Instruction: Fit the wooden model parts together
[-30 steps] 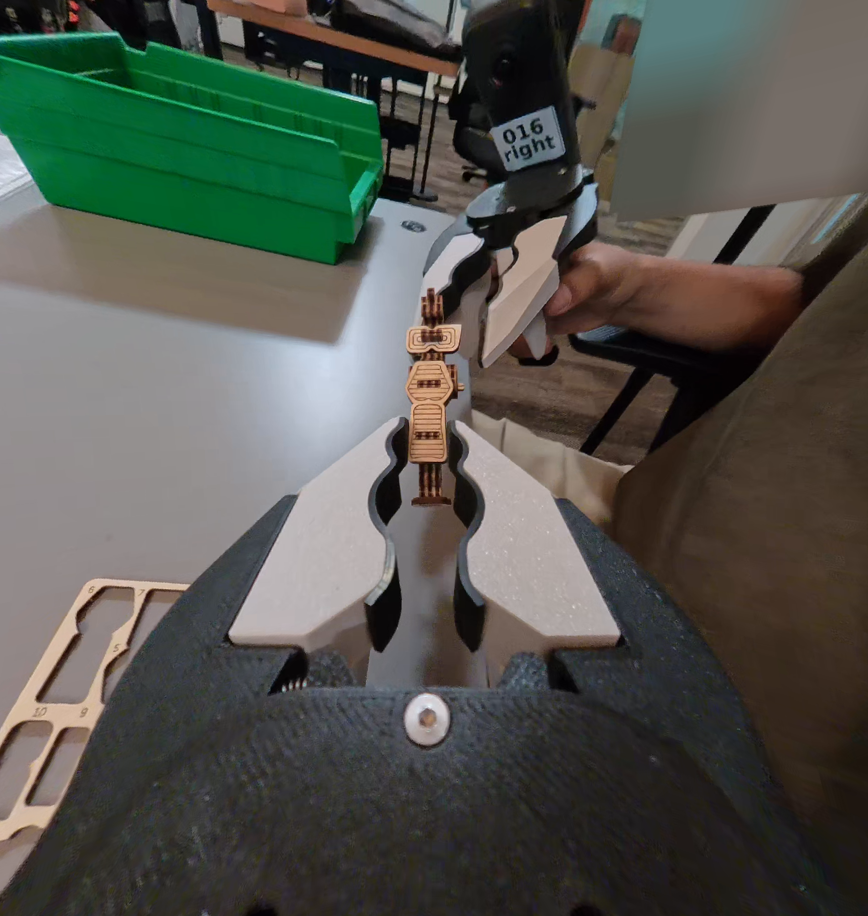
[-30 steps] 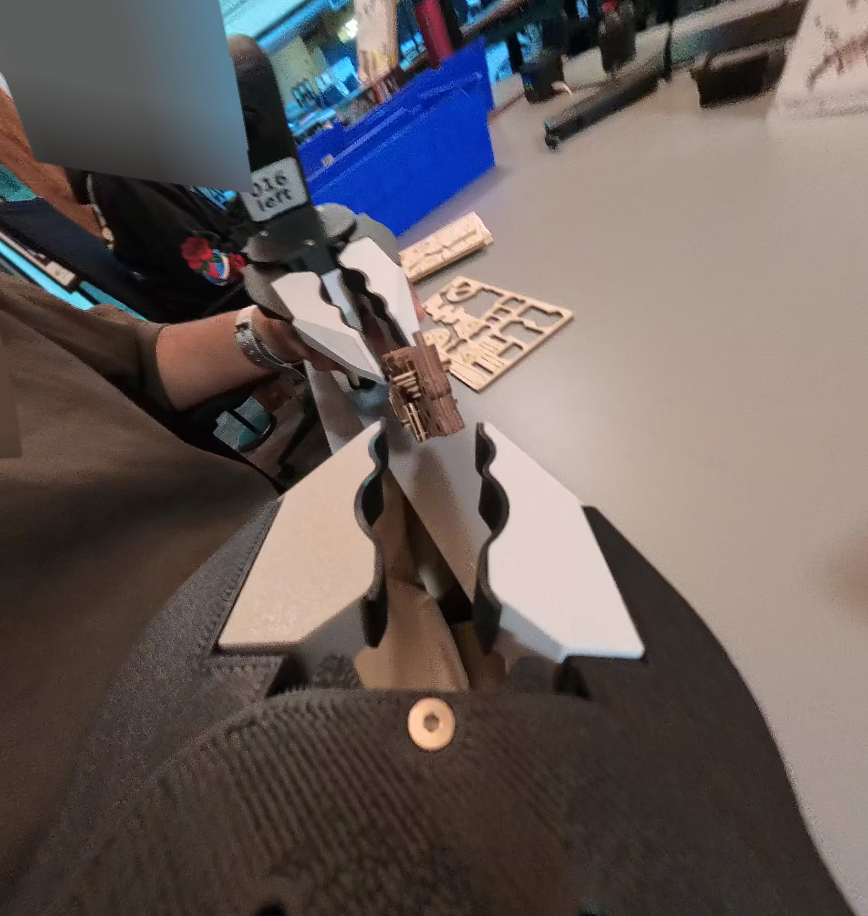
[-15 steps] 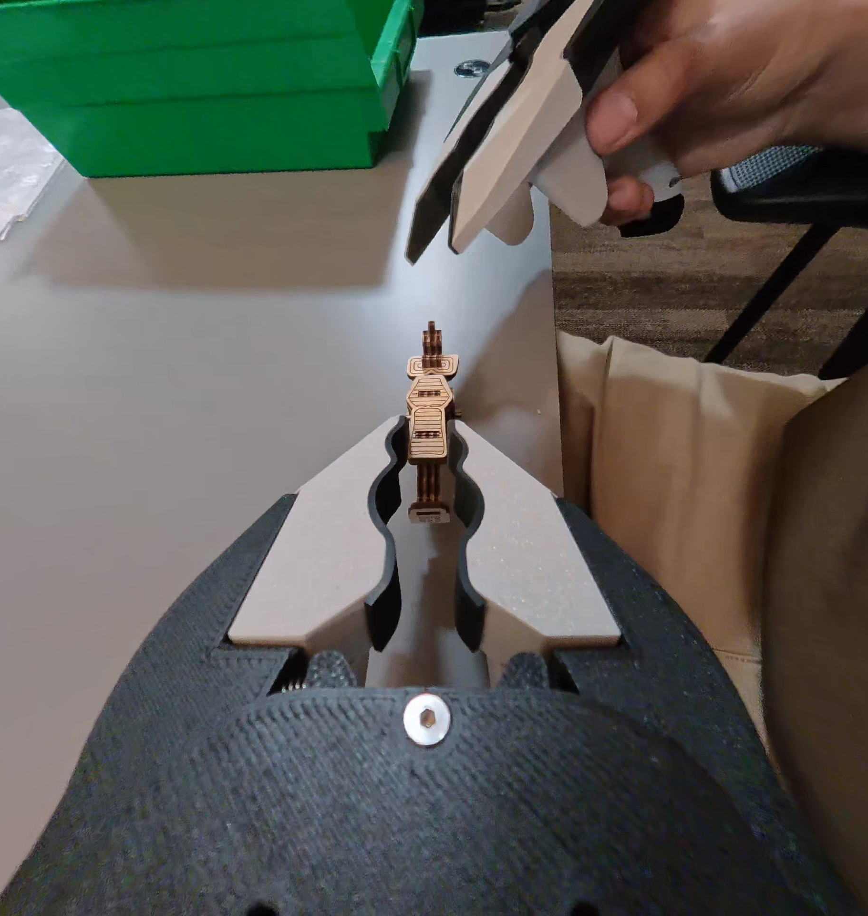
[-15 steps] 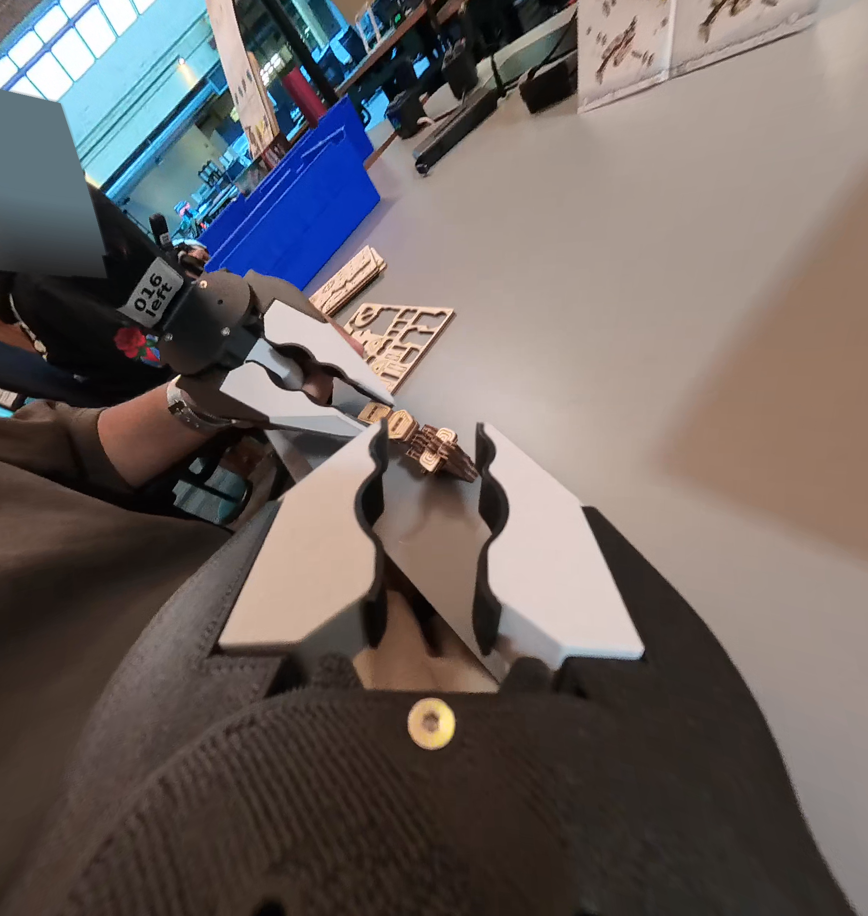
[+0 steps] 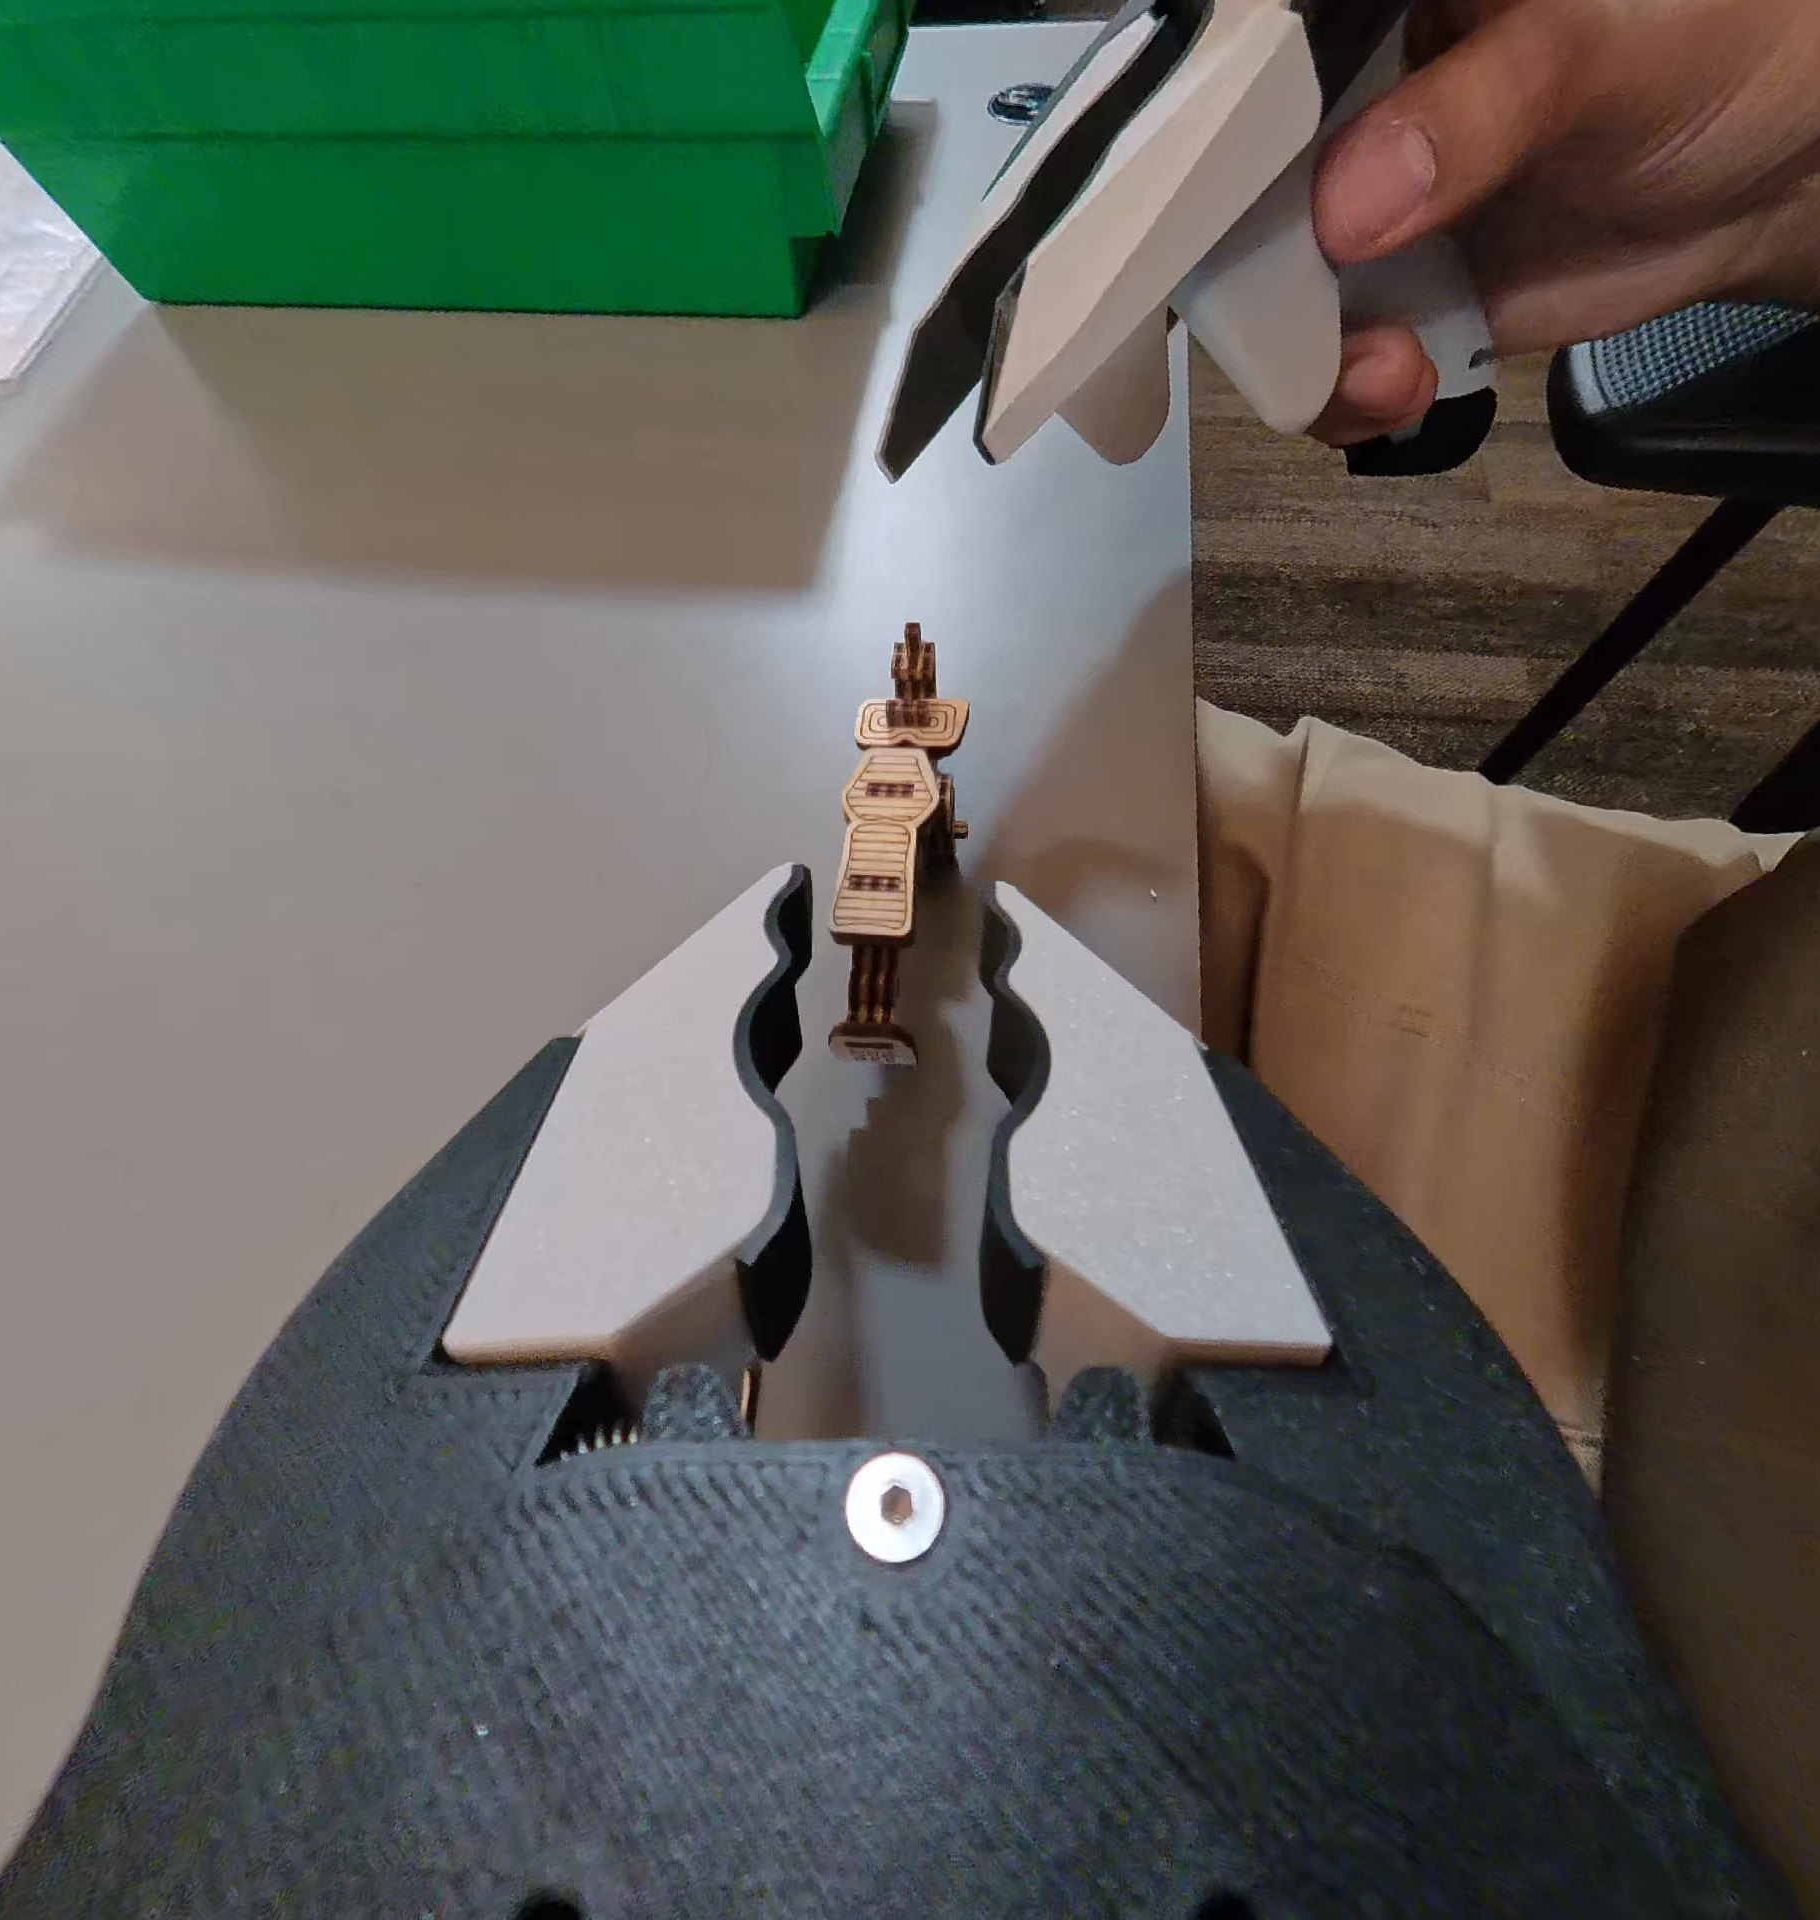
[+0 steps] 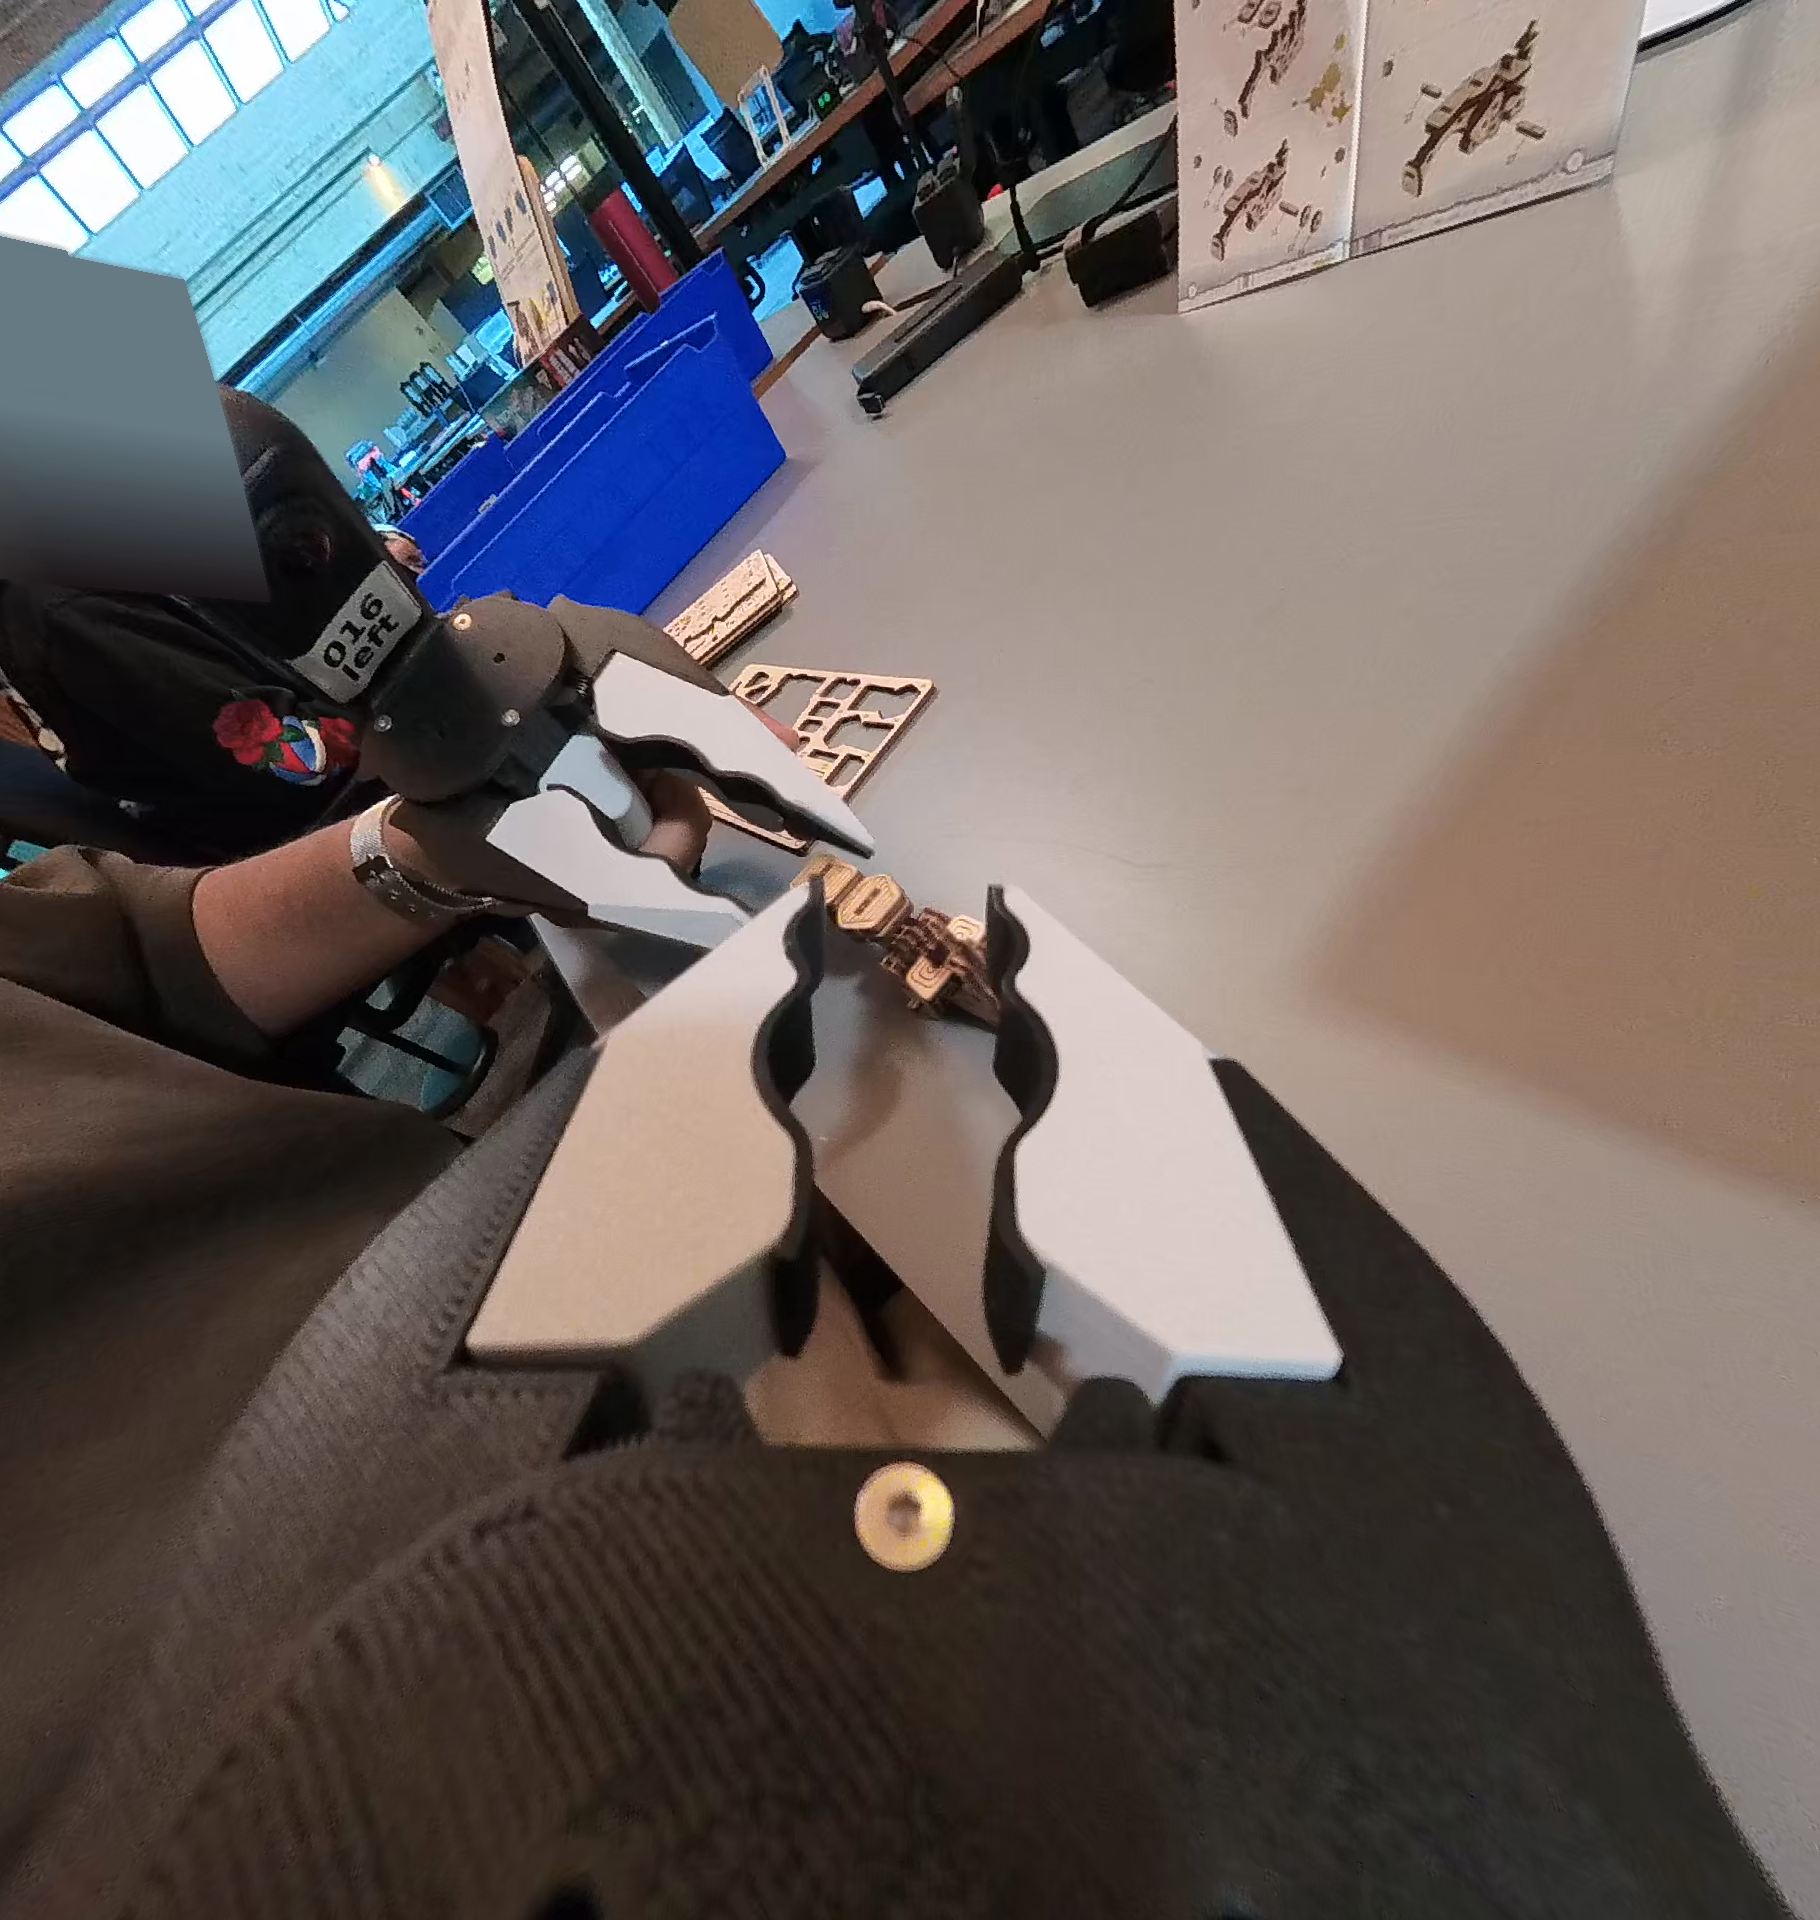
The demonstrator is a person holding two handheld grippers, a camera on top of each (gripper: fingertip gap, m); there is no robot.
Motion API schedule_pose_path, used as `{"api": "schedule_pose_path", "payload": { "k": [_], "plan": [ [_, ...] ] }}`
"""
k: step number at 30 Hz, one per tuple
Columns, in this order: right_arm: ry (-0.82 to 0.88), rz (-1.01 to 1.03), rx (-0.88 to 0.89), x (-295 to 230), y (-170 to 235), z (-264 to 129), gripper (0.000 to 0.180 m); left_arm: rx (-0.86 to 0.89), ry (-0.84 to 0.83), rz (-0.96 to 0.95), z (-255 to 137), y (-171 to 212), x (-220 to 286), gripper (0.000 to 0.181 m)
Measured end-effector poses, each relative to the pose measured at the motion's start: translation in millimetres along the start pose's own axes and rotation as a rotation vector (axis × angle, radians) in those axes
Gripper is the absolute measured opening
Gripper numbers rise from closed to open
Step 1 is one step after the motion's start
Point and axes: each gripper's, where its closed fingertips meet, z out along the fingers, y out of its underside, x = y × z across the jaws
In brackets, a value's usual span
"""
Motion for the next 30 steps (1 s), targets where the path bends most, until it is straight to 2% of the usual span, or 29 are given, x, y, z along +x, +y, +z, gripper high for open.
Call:
{"api": "schedule_pose_path", "payload": {
  "k": [11, 16, 19, 20, 22, 25, 28, 30],
  "plan": [
    [0.045, -0.096, 0.034, 0, -7, -1, 0.033, 0.114, -0.032, -0.149, -24, -9, -14, 0.043],
    [0.152, -0.272, -0.02, 1, -3, 3, 0.042, 0.285, -0.094, -0.337, -55, -22, -42, 0.053],
    [0.211, -0.426, -0.064, -4, -1, 5, 0.048, 0.401, -0.109, -0.506, -74, -25, -60, 0.046],
    [0.233, -0.474, -0.062, -6, -2, 7, 0.048, 0.428, -0.116, -0.549, -79, -24, -66, 0.046],
    [0.271, -0.546, 0.038, -16, -19, 12, 0.036, 0.447, -0.162, -0.567, -86, -24, -79, 0.046],
    [0.237, -0.547, 0.241, -49, -54, 31, 0.037, 0.405, -0.216, -0.526, -87, -34, -101, 0.049],
    [0.234, -0.605, 0.27, -78, -74, 66, 0.044, 0.411, -0.246, -0.528, -91, -49, -117, 0.051],
    [0.179, -0.612, 0.278, -96, -86, 92, 0.048, 0.393, -0.25, -0.572, -92, -45, -121, 0.048]
  ]
}}
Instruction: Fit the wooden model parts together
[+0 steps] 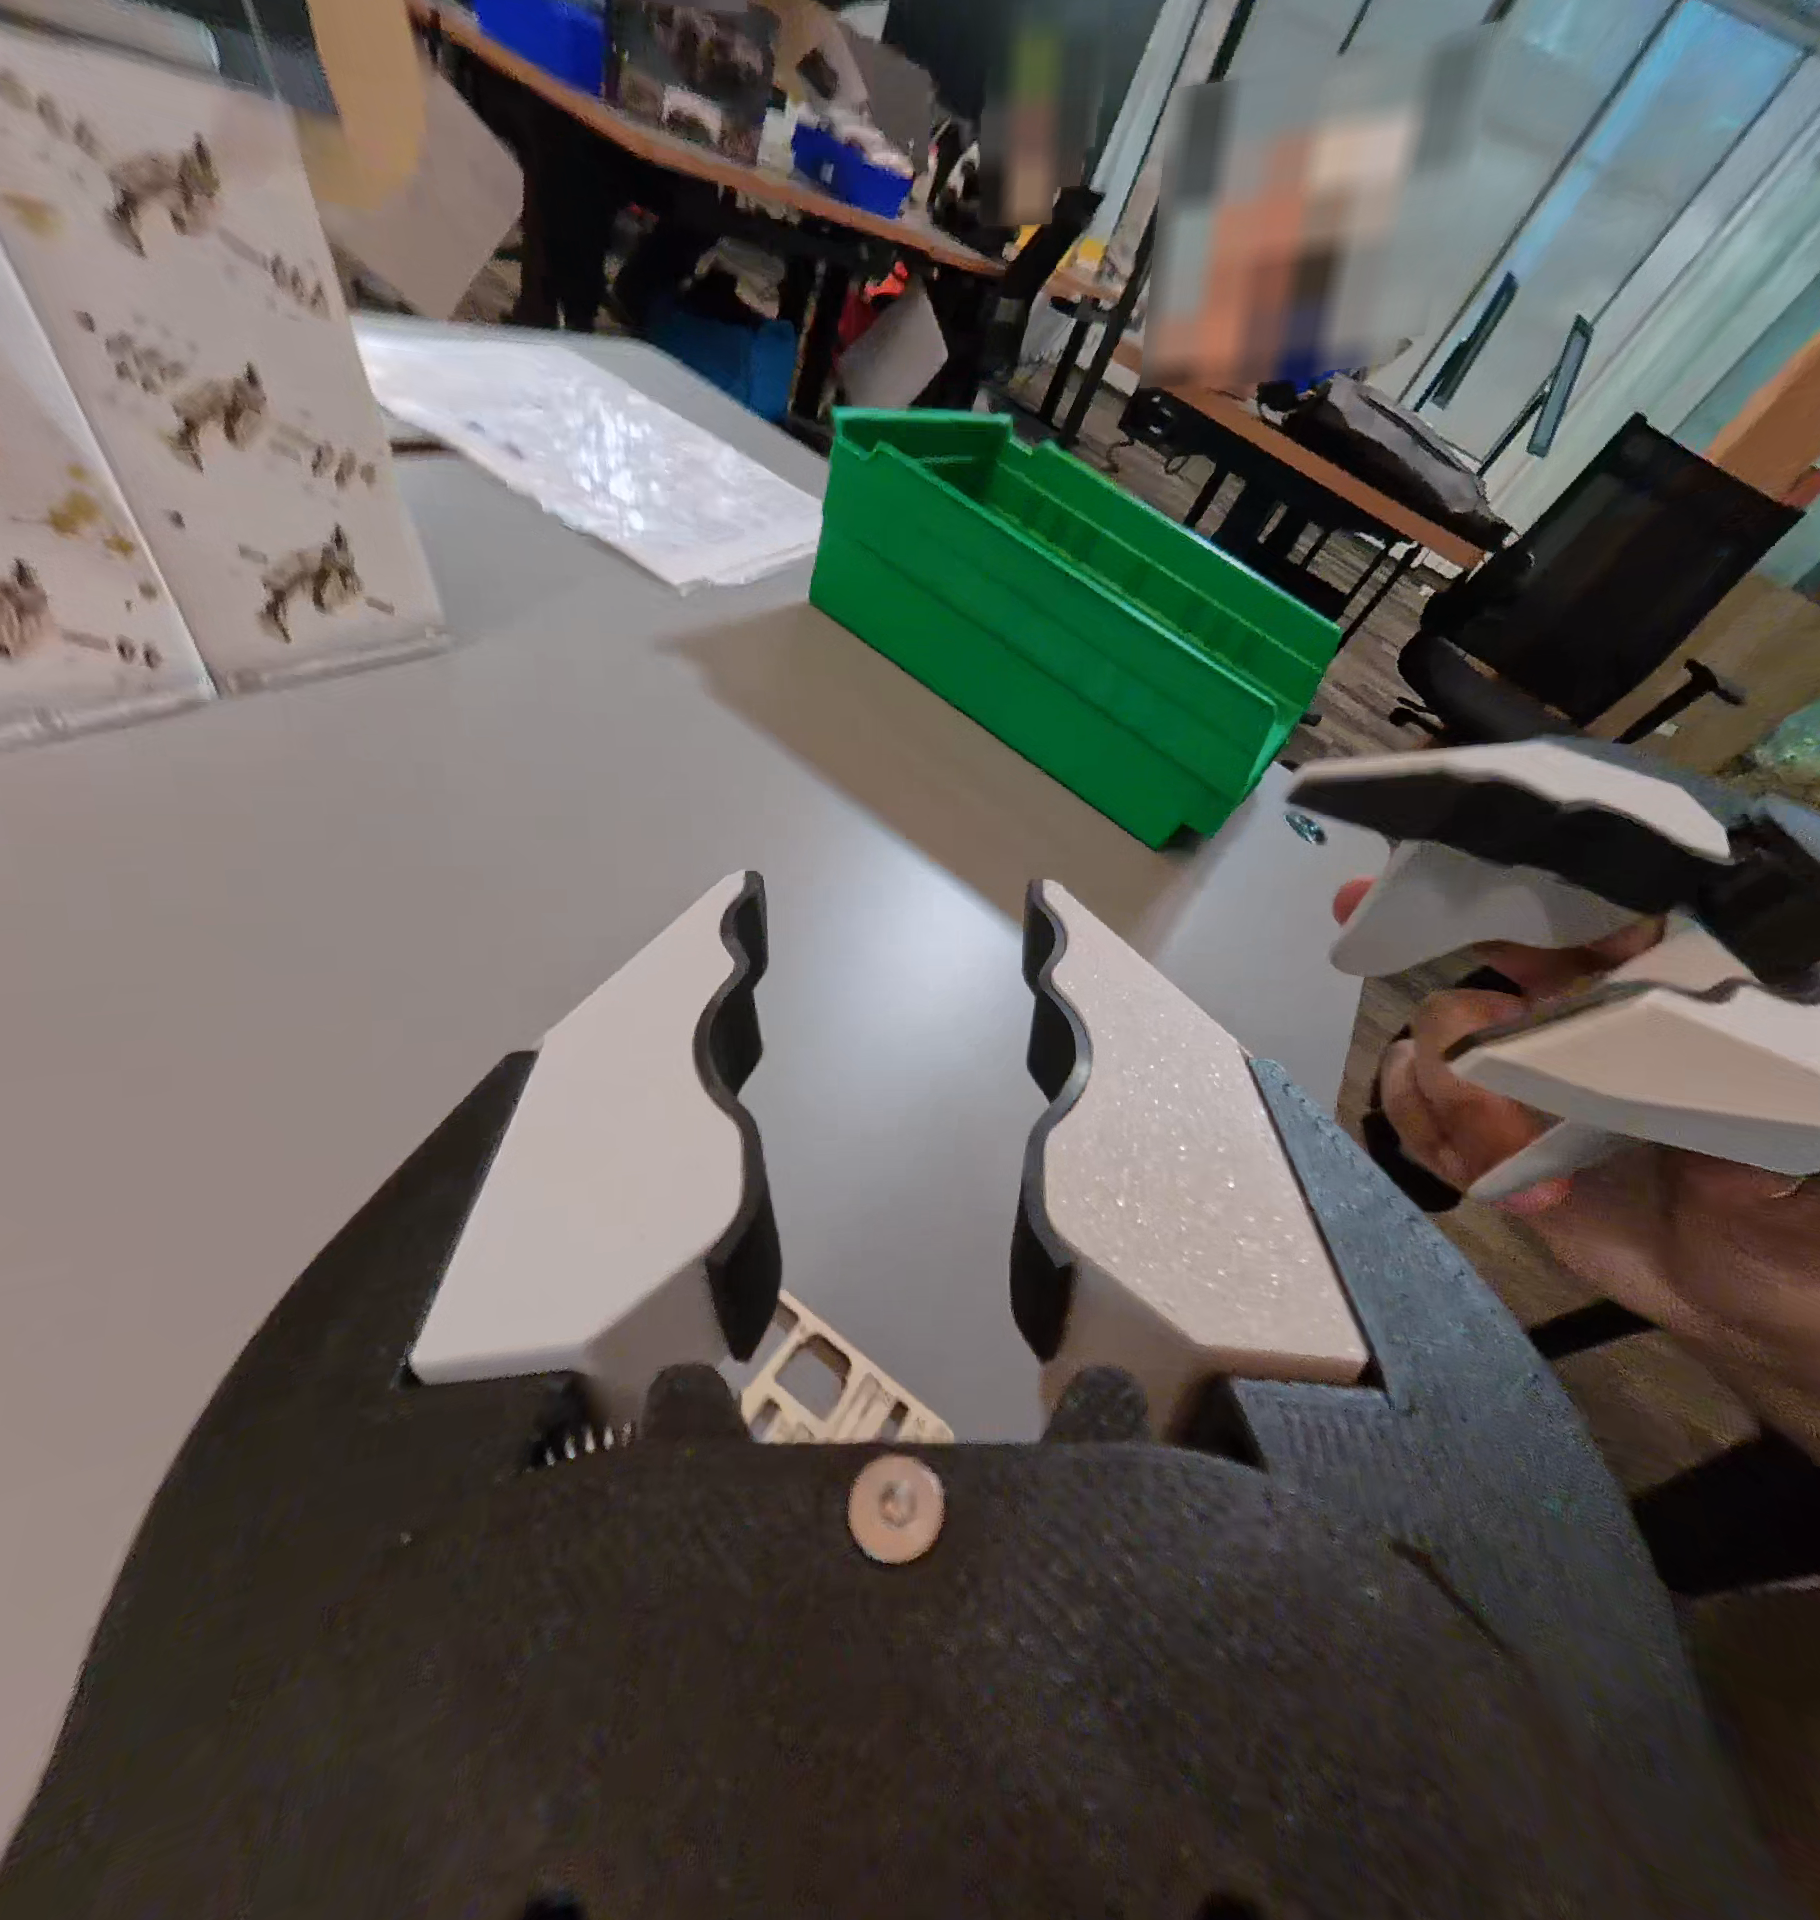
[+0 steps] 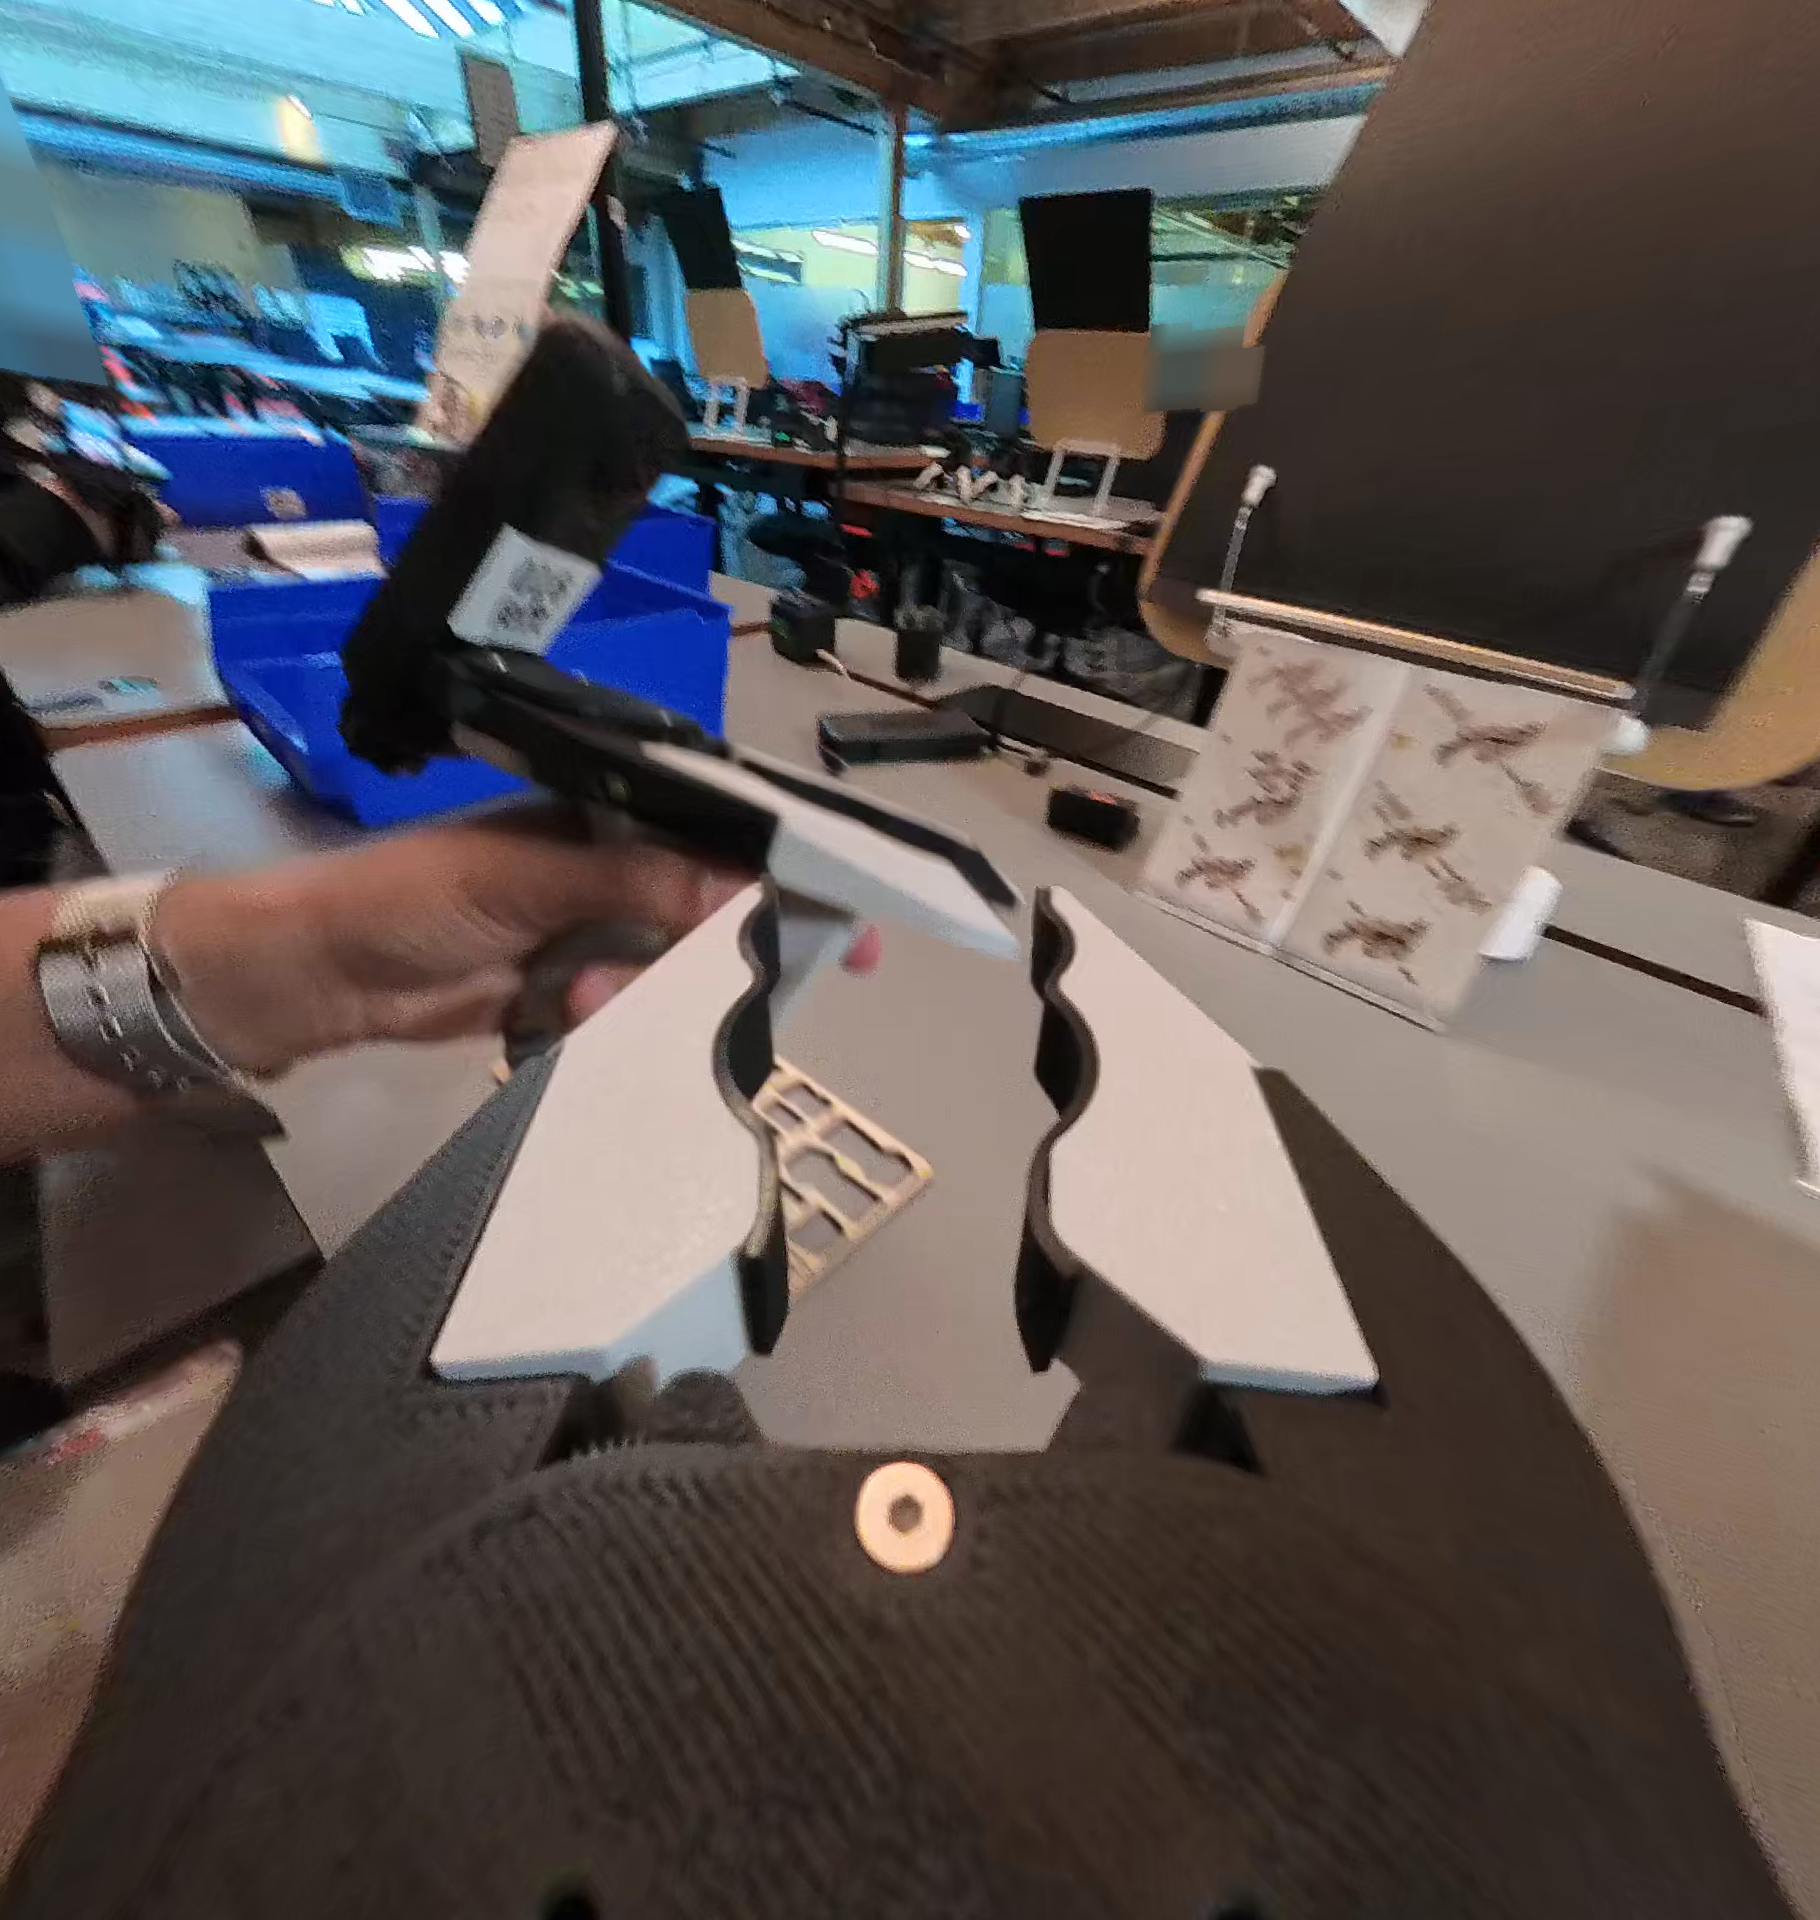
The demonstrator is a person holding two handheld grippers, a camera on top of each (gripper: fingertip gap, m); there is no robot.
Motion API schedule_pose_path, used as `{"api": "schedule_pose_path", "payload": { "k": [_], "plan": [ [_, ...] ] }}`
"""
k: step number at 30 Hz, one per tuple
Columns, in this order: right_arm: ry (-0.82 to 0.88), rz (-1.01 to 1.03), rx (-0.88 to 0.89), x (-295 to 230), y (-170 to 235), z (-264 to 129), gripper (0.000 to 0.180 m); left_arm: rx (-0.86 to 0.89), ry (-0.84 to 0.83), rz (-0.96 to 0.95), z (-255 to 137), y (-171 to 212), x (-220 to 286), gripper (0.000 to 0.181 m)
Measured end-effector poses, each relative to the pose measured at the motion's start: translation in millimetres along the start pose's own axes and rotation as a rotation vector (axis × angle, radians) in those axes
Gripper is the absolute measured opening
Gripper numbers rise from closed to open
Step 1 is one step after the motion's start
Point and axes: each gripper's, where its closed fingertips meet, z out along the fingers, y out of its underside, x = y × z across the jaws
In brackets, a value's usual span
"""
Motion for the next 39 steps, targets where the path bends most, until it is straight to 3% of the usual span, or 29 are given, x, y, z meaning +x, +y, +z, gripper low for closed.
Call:
{"api": "schedule_pose_path", "payload": {
  "k": [3, 6, 8, 9, 12, 14, 16, 17, 20, 21, 25, 35, 39],
  "plan": [
    [-0.058, 0.162, 0.079, -6, -18, 25, 0.036, -0.075, 0.021, -0.082, -6, 22, 1, 0.047],
    [-0.153, 0.296, 0.13, -17, -15, 30, 0.017, -0.083, -0.036, -0.025, -28, 39, -10, 0.047],
    [-0.242, 0.256, 0.144, -34, 3, 20, 0.004, -0.071, -0.101, -0.015, -51, 31, -28, 0.047],
    [-0.208, 0.217, 0.141, -30, 12, 17, 0.0, -0.033, -0.116, -0.051, -64, 18, -37, 0.047],
    [-0.129, 0.213, 0.145, -6, 8, 17, 0.002, 0.102, -0.113, -0.156, -103, -13, -62, 0.047],
    [-0.155, 0.204, 0.151, -8, 5, 19, 0.002, 0.128, -0.191, -0.171, -128, -10, -90, 0.047],
    [-0.142, 0.172, 0.113, -11, 13, 27, 0.013, 0.131, -0.265, -0.172, -149, 2, -114, 0.046],
    [-0.182, 0.157, 0.1, -19, 14, 30, 0.0, 0.135, -0.272, -0.17, -156, 7, -120, 0.043],
    [-0.317, 0.128, 0.086, -46, 12, 39, 0.0, 0.18, -0.255, -0.13, -171, 13, -121, 0.013],
    [-0.328, 0.105, 0.069, -50, 16, 43, 0.001, 0.207, -0.243, -0.126, -174, 12, -119, 0.0],
    [-0.375, 0.038, 0.012, -67, 27, 58, 0.0, 0.258, -0.179, -0.161, -183, 16, -112, 0.0],
    [-0.55, 0.283, 0.021, -79, 21, 75, 0.008, -0.059, -0.168, 0.043, -164, 75, -85, 0.003],
    [-0.564, 0.369, 0.04, -76, 16, 73, 0.009, -0.058, -0.118, 0.009, -153, 76, -74, 0.004]
  ]
}}
